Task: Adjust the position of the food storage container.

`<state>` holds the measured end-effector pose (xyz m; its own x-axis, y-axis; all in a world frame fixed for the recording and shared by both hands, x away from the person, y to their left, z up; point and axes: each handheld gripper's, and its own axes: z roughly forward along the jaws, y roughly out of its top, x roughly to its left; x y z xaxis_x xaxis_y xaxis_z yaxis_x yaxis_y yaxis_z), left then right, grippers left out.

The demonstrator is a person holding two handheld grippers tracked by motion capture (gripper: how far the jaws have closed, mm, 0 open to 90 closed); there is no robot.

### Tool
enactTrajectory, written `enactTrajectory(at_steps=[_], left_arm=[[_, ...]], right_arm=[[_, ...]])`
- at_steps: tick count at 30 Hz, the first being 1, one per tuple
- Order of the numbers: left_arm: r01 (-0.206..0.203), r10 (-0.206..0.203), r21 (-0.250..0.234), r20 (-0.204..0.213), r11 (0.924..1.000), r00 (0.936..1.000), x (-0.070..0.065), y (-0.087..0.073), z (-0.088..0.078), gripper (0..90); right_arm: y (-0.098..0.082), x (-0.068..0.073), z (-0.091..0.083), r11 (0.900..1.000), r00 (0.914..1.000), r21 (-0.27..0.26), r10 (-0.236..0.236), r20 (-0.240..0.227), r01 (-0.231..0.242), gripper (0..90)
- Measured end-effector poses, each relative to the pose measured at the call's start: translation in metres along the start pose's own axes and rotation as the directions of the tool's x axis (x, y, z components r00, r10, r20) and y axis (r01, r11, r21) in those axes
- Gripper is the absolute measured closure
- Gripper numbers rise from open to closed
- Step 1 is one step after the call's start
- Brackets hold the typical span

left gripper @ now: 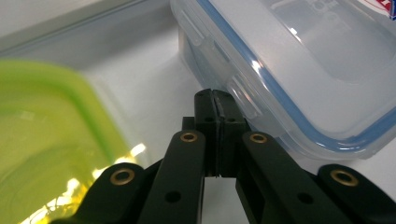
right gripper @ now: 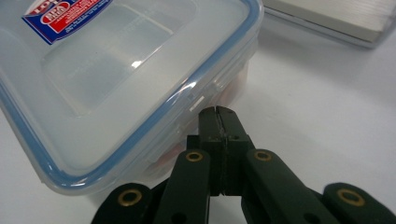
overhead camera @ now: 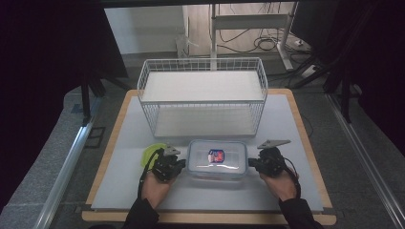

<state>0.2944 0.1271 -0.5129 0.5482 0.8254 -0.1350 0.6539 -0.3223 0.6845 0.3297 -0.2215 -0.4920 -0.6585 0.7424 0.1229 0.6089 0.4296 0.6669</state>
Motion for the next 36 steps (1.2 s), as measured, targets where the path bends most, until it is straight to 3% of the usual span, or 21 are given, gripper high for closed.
enactTrajectory(at_steps=[7,11,24,31,33,36], left_arm=[[0.000,0.000,-0.003,0.019,1.0000,0.9998,0.000,-0.010,-0.009,89.7],[0.009,-0.010,-0.026,-0.015,0.9996,0.9998,0.007,-0.008,-0.009,87.0],[0.060,-0.061,-0.034,-0.041,0.9976,0.9973,0.023,-0.011,-0.013,87.6],[0.091,-0.094,-0.038,-0.084,0.9952,0.9921,0.038,-0.014,-0.017,87.6],[0.076,-0.079,-0.029,-0.091,0.9966,0.9928,0.035,-0.015,-0.016,87.4],[0.036,-0.036,-0.013,-0.057,0.9993,0.9977,0.021,-0.013,-0.008,87.0]], right_arm=[[0.001,0.006,0.005,1.000,0.9998,0.006,-0.022,0.005,0.022,89.9],[0.001,0.004,0.003,1.000,0.9999,-0.002,-0.015,-0.005,0.015,89.8],[-0.002,0.003,-0.004,1.000,0.9998,-0.027,-0.011,-0.016,0.010,89.7],[-0.004,0.001,-0.008,0.999,0.9999,-0.042,-0.012,-0.007,0.012,89.6],[-0.004,0.001,-0.009,0.999,0.9999,-0.045,-0.008,-0.008,0.008,89.6],[-0.003,0.001,-0.009,0.998,0.9999,-0.054,-0.009,-0.008,0.008,89.6]])
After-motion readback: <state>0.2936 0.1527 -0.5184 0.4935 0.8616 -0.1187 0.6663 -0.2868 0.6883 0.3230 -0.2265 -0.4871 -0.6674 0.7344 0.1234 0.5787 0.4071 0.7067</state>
